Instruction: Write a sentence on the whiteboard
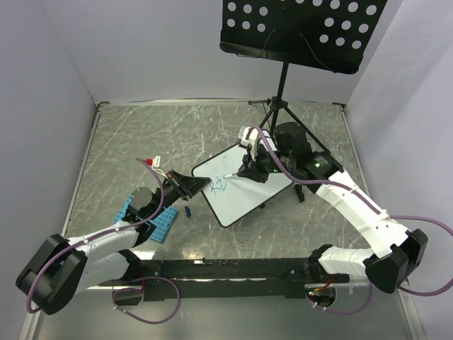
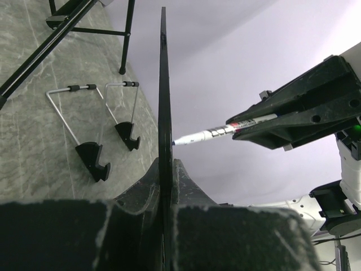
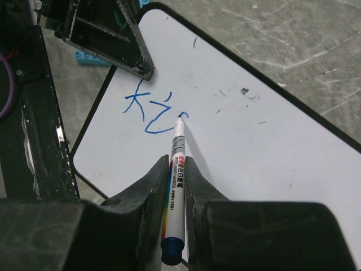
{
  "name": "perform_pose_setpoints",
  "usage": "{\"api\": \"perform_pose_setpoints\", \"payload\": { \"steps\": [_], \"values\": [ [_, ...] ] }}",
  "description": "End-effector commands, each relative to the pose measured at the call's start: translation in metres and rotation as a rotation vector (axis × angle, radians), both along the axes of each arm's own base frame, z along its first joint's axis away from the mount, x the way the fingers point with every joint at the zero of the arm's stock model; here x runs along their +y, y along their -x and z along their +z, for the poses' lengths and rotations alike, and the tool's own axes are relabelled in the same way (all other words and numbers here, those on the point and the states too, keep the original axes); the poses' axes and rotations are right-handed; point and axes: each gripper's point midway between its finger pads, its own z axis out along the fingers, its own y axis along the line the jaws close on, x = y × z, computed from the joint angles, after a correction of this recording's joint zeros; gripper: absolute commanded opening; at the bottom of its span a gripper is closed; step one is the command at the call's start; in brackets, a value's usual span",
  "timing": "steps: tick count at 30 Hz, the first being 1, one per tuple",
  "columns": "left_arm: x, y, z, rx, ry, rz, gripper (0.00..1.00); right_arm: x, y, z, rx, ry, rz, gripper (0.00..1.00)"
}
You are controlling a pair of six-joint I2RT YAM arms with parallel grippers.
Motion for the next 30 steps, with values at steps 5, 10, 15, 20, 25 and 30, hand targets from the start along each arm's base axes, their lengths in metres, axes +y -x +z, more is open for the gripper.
{"api": "perform_pose_setpoints", "payload": {
  "steps": [5,10,15,20,25,30],
  "values": [
    [0.012,0.009,0.069,-0.184,0.161,0.018,0.01,-0.011,0.013,-0.011,0.017,0.023,0.01,0.0],
    [0.013,0.009,0.07,-0.188,0.159,0.019,0.01,-0.011,0.016,-0.012,0.024,0.019,0.02,0.0],
    [0.011,0.01,0.068,-0.187,0.161,0.005,0.01,-0.006,0.011,-0.006,0.019,0.005,0.021,0.0],
    [0.009,0.011,0.066,-0.181,0.16,-0.012,0.01,0.0,0.002,0.004,0.006,-0.011,0.016,0.0],
    [0.007,0.012,0.065,-0.182,0.161,-0.023,0.01,0.003,-0.007,0.011,-0.008,-0.021,-0.002,0.0],
    [0.007,0.013,0.064,-0.18,0.159,-0.026,0.01,0.005,-0.015,0.016,-0.016,-0.029,-0.022,0.0]
  ]
}}
